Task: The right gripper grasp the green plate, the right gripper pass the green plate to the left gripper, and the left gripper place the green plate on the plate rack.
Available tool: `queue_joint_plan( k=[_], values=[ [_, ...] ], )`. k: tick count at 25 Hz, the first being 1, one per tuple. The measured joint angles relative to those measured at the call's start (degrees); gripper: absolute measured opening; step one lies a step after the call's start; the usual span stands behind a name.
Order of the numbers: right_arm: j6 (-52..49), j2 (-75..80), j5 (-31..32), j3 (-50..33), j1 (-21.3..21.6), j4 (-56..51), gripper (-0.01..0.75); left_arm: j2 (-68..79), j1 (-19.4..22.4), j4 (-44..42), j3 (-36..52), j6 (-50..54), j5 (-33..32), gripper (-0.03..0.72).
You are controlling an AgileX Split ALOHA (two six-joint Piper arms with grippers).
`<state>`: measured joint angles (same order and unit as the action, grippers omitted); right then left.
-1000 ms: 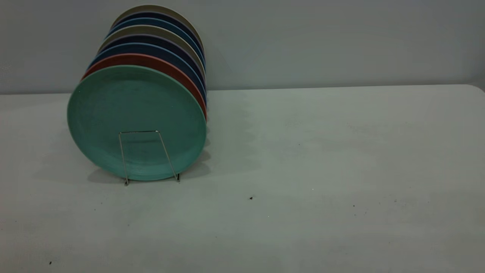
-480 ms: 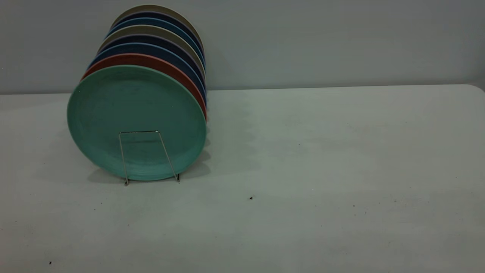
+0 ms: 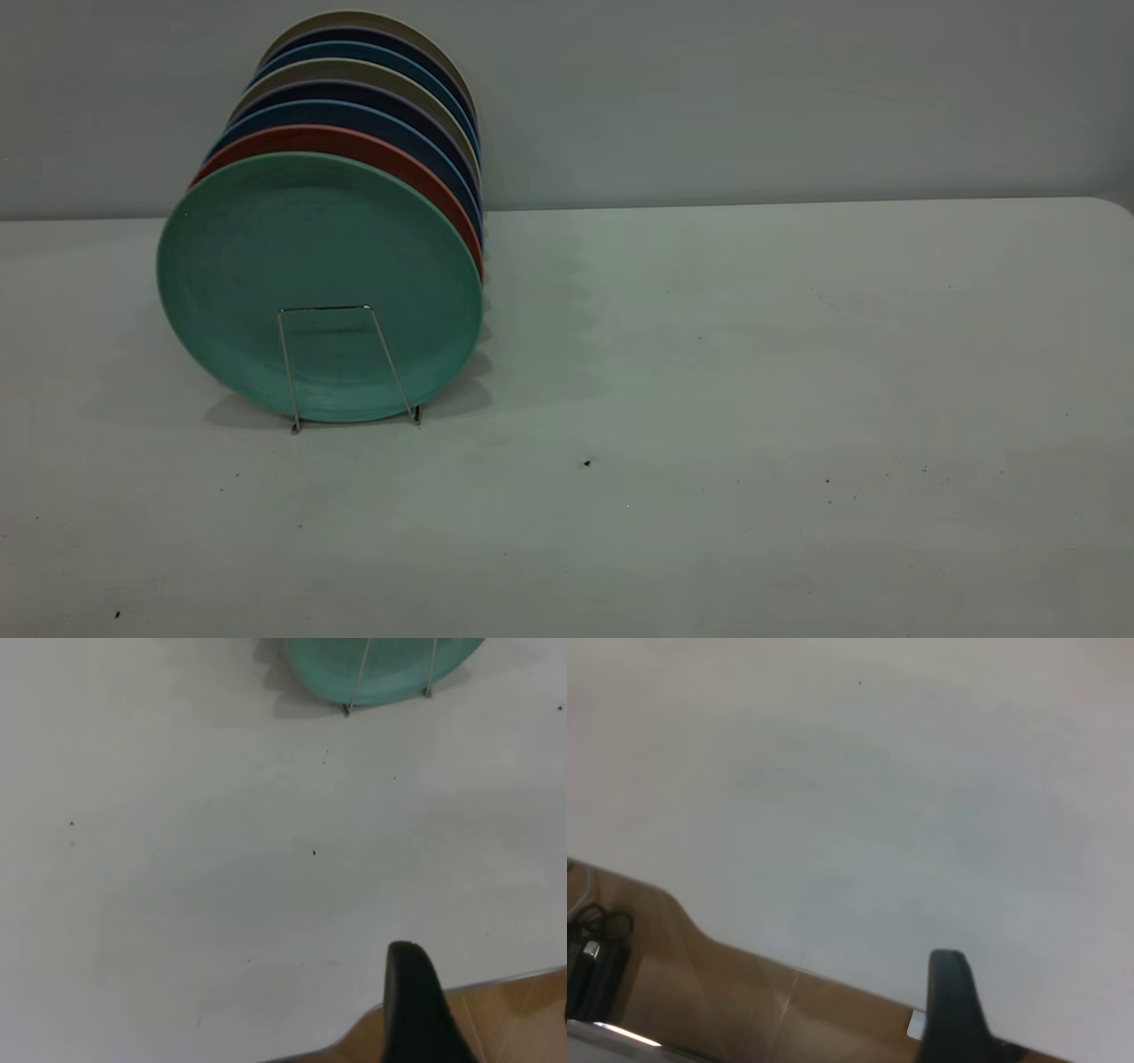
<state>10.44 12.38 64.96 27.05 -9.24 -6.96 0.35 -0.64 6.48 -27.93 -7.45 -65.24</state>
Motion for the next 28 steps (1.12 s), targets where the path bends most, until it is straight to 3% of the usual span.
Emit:
queue_joint_plan(
  k=[5, 12, 28],
  values=[
    [0.0, 0.0, 0.0, 0.0, 0.3, 0.0, 0.512, 0.0, 0.0, 0.0, 0.0, 0.0, 0.0, 0.431],
    [0.0, -5.7, 0.0, 0.0, 8.2, -0.4, 0.511, -1.1, 0.0, 0.0, 0.0, -0.1, 0.0, 0.431],
    [0.0, -13.3, 0.3, 0.0, 8.4, -0.5, 0.511, -1.1, 0.0, 0.0, 0.0, -0.2, 0.0, 0.431]
  ],
)
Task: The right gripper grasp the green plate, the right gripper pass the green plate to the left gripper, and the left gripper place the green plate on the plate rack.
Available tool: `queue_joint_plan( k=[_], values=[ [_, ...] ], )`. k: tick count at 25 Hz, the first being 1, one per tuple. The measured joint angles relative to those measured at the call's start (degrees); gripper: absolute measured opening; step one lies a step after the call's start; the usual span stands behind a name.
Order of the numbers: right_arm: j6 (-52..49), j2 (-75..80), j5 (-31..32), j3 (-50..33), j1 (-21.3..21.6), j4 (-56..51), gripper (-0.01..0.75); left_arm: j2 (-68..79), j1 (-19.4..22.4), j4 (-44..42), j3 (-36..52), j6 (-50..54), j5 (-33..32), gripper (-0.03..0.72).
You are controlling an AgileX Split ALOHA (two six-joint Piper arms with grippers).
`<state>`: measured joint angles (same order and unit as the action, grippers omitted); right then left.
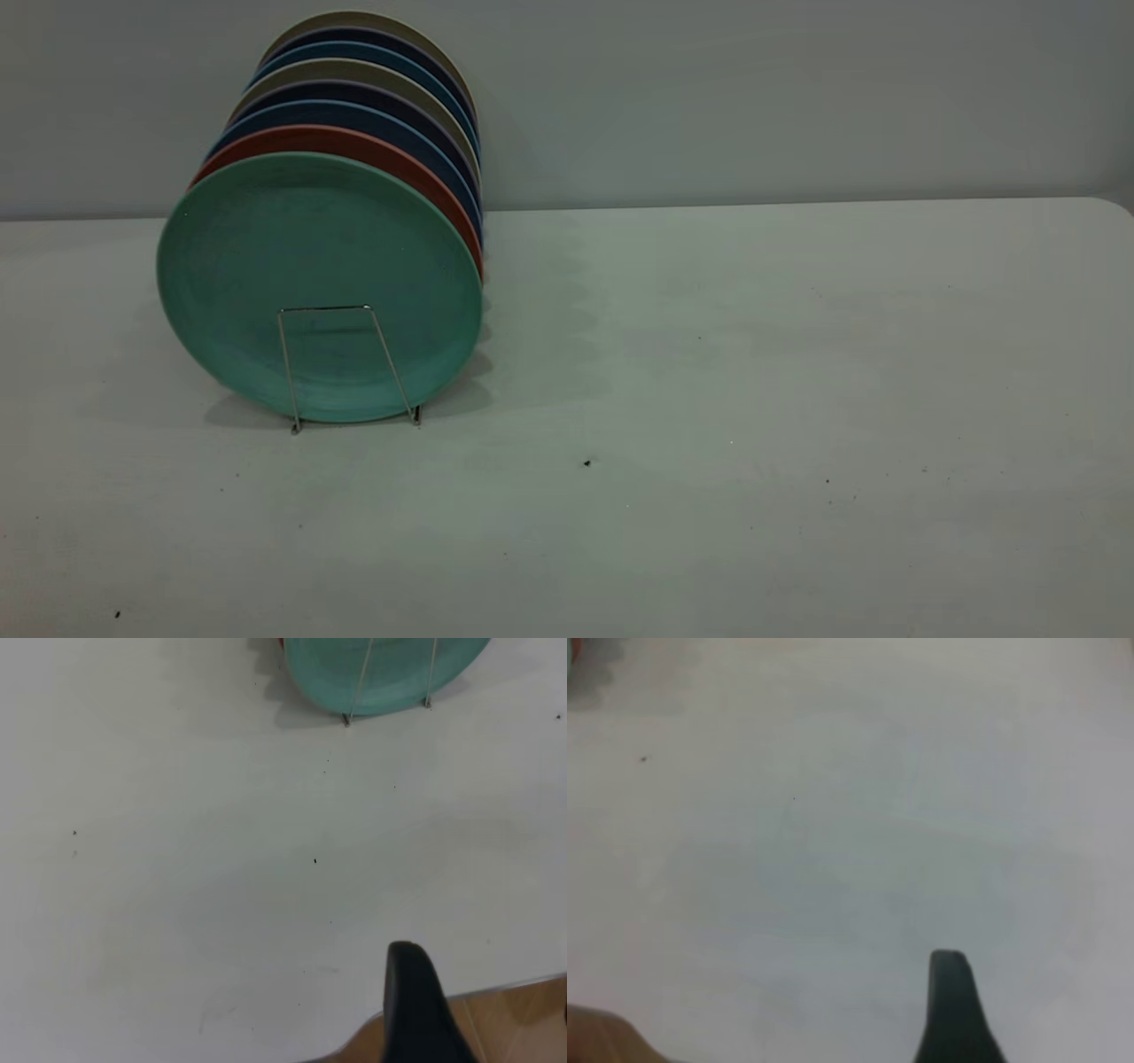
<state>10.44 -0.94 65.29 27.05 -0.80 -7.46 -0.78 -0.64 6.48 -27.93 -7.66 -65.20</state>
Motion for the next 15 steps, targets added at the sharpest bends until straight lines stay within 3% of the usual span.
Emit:
queue_joint_plan(
  k=[15],
  values=[
    [0.5, 0.0, 0.0, 0.0, 0.0, 1.0, 0.511, 0.0, 0.0, 0.0, 0.0, 0.0, 0.0, 0.431]
  ],
)
